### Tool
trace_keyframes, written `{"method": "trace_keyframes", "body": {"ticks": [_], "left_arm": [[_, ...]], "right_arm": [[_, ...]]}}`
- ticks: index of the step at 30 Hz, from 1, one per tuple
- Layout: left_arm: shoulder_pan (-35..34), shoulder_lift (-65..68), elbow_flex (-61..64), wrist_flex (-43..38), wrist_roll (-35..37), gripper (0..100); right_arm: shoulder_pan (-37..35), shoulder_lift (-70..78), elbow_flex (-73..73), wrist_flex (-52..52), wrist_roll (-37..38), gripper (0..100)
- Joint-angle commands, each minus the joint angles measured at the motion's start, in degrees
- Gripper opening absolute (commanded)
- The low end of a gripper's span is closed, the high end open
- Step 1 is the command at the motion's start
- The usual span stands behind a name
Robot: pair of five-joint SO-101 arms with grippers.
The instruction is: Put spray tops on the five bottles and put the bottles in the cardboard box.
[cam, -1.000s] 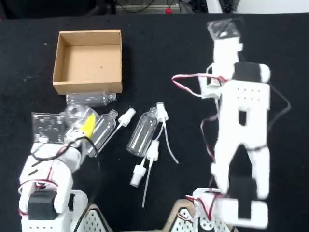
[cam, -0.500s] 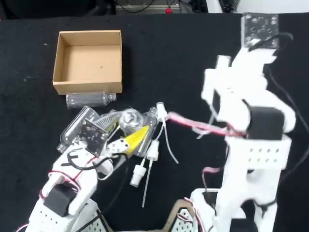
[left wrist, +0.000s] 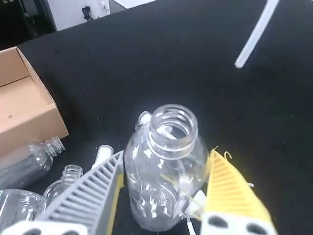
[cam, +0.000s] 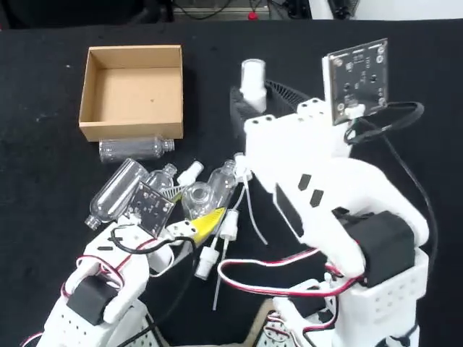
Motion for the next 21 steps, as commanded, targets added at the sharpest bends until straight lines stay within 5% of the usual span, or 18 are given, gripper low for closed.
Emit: {"method": "trace_keyframes", "body": {"ticks": [1, 21], "left_arm": [[0.7, 0.1, 0.0, -1.9, 0.4, 22], [-4.4, 0.2, -0.8, -2.5, 3.2, 22]], "right_arm": [[-1.1, -0.8, -0.9, -2.9, -0.4, 5.4], [-8.9, -0.7, 0.4, -6.2, 0.0, 10.2]]}}
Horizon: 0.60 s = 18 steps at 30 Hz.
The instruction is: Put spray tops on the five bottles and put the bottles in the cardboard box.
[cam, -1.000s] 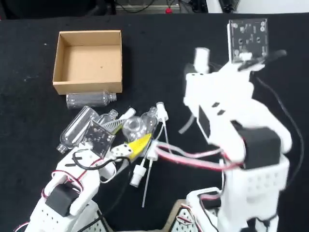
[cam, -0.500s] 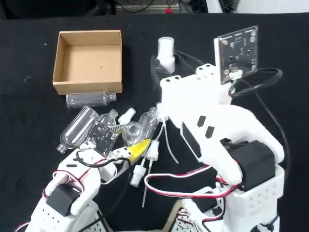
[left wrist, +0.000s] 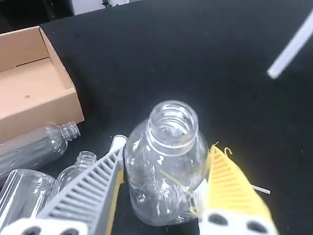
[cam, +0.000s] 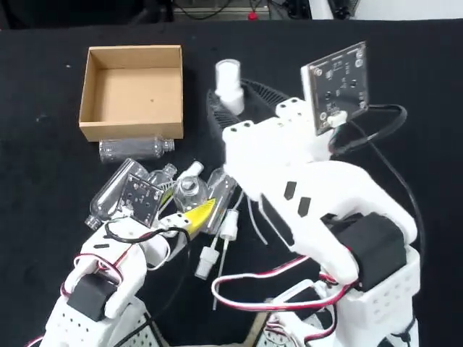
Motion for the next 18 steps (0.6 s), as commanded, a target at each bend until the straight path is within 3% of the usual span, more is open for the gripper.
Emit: {"method": "trace_keyframes", "body": {"ticks": [1, 9, 18], "left_arm": [[0.4, 0.5, -2.6, -1.0, 0.4, 22], [0.8, 15.7, -10.1, -0.8, 0.2, 22], [0.8, 12.3, -8.1, -1.0, 0.2, 22]], "right_arm": [[-1.4, -0.7, 0.0, -3.5, 0.0, 10.2], [-1.7, -0.8, 5.7, -7.8, 0.0, 10.2], [-1.7, -1.2, 14.2, -16.7, 0.0, 10.2]]}}
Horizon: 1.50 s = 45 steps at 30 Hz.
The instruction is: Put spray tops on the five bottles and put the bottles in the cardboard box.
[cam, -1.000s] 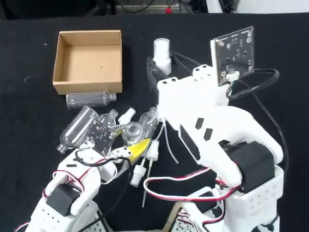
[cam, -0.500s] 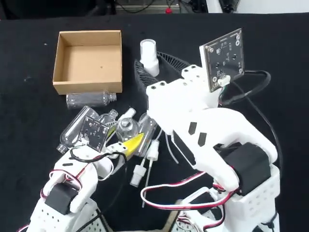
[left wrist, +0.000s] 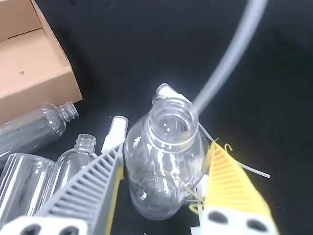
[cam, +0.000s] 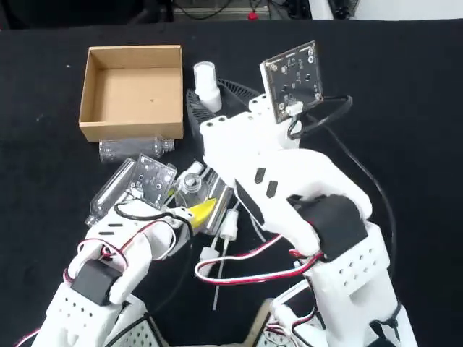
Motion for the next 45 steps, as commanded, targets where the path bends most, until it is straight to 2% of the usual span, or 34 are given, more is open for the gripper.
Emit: {"method": "trace_keyframes", "body": {"ticks": [1, 10, 20, 30, 36, 45], "left_arm": [[0.7, -1.9, -1.0, -0.8, 0.2, 22], [0.7, -2.3, -0.7, -0.8, 0.2, 22], [0.7, -2.2, -0.7, -0.7, 0.2, 22], [0.5, -2.2, -0.7, -0.7, 0.3, 22], [0.4, -2.2, -0.7, -0.6, 0.3, 22], [0.4, -2.2, -0.7, -0.6, 0.3, 22]], "right_arm": [[-0.6, -1.1, -0.2, -2.7, 0.0, 10.2], [-0.8, -1.2, 2.9, -4.3, 0.0, 10.2], [-5.5, -5.4, 6.4, -3.7, 0.0, 10.2], [-5.2, -15.4, 20.2, -4.2, 0.5, 10.2], [-5.5, -20.3, 27.9, -4.5, 7.3, 10.2], [-5.5, -26.1, 39.3, -10.9, 7.1, 10.2]]}}
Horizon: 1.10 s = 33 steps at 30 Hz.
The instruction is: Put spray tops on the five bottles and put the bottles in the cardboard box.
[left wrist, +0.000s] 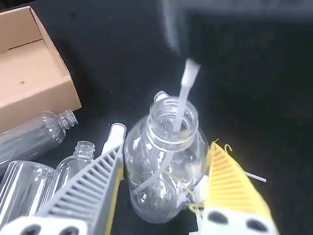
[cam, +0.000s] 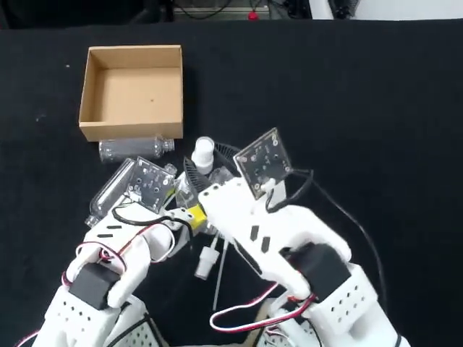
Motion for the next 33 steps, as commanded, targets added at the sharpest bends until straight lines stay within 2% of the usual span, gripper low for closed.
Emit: {"method": "trace_keyframes", "body": {"ticks": [1, 7, 28, 33], "left_arm": [[0.2, -0.2, -0.7, -0.6, 0.3, 22], [0.0, -0.2, -0.7, -0.6, 0.3, 22], [-0.1, -0.5, -0.7, 0.4, 0.2, 22], [-0.1, -0.6, -0.9, 0.4, 0.2, 22]], "right_arm": [[-0.7, -1.5, 1.0, -1.4, 0.6, 10.2], [-7.0, -1.4, 3.0, -1.4, 0.6, 10.2], [-6.9, -1.4, 4.7, 1.9, 1.2, 10.6], [-4.0, -1.4, 5.6, 2.2, 3.6, 10.6]]}}
